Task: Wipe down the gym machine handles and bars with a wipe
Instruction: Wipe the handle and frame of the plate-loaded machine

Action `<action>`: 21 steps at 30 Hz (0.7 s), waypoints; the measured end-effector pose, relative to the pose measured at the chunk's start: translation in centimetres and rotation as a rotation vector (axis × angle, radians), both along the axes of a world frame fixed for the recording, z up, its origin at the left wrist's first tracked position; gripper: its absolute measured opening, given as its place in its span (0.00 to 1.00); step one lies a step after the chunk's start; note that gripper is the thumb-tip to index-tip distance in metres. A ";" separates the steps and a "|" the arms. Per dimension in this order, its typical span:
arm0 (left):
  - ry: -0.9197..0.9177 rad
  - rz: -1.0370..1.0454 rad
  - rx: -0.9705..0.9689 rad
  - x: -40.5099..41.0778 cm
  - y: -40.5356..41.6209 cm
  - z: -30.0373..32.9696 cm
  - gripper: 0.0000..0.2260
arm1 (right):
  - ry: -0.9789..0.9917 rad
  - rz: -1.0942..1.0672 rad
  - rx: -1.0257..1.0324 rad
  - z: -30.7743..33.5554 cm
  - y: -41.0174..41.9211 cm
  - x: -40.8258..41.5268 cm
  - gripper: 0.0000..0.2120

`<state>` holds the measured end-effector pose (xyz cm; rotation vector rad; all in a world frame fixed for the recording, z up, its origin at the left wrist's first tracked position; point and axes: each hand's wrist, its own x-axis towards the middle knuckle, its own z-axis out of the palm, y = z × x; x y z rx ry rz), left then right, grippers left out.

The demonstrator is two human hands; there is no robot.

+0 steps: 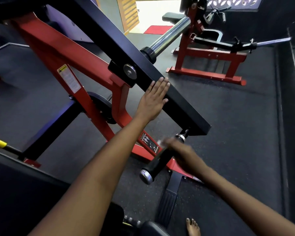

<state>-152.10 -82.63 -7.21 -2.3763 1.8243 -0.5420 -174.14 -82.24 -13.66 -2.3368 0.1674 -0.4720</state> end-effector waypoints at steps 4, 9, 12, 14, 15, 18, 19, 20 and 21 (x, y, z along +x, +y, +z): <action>-0.038 -0.067 0.053 1.1 0.6 0.6 0.27 | 0.203 -0.308 0.033 -1.3 -2.7 2.0 0.12; -0.010 -0.079 0.048 1.1 0.6 0.6 0.27 | 0.106 -0.136 -0.050 -0.4 5.1 3.2 0.11; 0.000 -0.040 0.031 0.6 0.4 0.3 0.27 | 0.001 0.062 0.026 0.5 8.1 1.8 0.11; 0.009 -0.018 0.021 0.3 0.4 0.1 0.28 | -0.025 0.233 0.070 1.3 7.2 0.3 0.14; 0.016 -0.011 0.013 0.1 0.4 -0.1 0.28 | -0.039 0.266 0.069 1.6 6.2 -0.2 0.16; 0.044 -0.005 -0.027 -0.3 0.4 -0.3 0.27 | -0.110 0.010 0.100 0.3 1.0 -0.2 0.15; 0.046 -0.007 -0.040 -0.3 0.4 -0.3 0.26 | -0.090 -0.128 0.118 -0.5 -0.8 0.0 0.16; 0.044 -0.008 -0.045 -0.2 0.4 -0.4 0.26 | -0.050 -0.229 0.125 -1.6 -1.9 0.0 0.16; 0.041 -0.008 -0.044 -0.1 0.4 -0.4 0.26 | -0.017 -0.282 0.119 -2.7 -2.3 0.0 0.17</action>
